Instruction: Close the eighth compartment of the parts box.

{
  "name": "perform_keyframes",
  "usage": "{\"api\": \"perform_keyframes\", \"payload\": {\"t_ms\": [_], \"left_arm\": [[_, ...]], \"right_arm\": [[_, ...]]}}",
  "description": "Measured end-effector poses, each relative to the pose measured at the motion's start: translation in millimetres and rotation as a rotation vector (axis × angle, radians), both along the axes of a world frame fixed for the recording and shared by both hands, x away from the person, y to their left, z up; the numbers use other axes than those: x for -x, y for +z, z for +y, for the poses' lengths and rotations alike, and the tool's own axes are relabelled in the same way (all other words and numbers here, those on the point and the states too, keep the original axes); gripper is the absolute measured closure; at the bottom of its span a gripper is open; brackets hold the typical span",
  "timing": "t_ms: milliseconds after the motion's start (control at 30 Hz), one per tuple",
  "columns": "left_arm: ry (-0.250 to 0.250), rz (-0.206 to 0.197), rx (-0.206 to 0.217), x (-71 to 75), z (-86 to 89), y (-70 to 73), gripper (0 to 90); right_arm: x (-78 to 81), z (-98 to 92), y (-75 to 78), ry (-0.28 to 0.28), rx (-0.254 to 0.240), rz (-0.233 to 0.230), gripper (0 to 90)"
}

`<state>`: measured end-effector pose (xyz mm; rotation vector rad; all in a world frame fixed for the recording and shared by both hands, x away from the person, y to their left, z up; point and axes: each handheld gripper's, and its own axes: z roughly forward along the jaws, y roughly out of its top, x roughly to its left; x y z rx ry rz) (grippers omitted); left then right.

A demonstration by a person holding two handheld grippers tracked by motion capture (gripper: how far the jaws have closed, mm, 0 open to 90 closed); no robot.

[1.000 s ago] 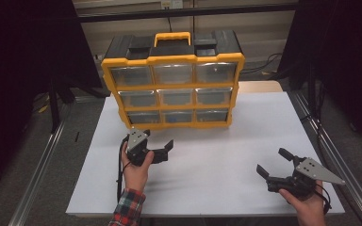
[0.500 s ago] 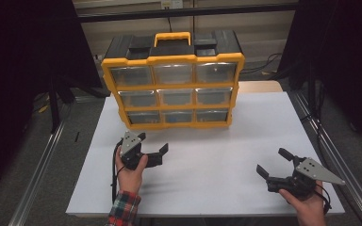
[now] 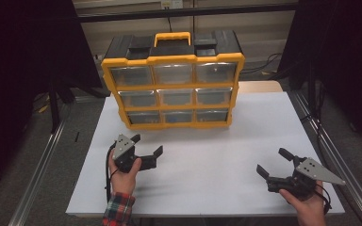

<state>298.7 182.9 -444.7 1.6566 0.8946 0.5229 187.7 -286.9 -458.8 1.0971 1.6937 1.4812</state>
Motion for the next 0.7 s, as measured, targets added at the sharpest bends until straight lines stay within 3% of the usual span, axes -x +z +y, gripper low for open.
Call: {"api": "perform_keyframes", "payload": {"t_ms": [67, 100, 167, 633, 700], "left_arm": [[-0.014, -0.006, -0.014, 0.6, 3.9, 0.7, 2.4], [-0.013, -0.008, 0.004, 1.1, 4.2, 0.4, 2.4], [-0.013, -0.005, -0.019, 2.4, 8.1, 0.4, 2.4], [-0.038, -0.023, -0.007, 8.2, 20.8, -1.4, 2.4], [-0.021, -0.019, -0.012, 9.9, 22.7, -1.4, 2.4]], "right_arm": [[0.2, 0.1, 0.1, 0.000, 0.004, 0.002, 0.9], [0.1, 0.2, 0.1, -0.001, 0.003, 0.001, 0.9], [0.0, 0.4, 0.1, 0.000, 0.003, 0.001, 0.9], [0.1, 0.2, 0.3, -0.002, 0.004, -0.002, 0.8], [0.3, 0.0, 0.4, 0.001, -0.001, 0.000, 0.8]]}}
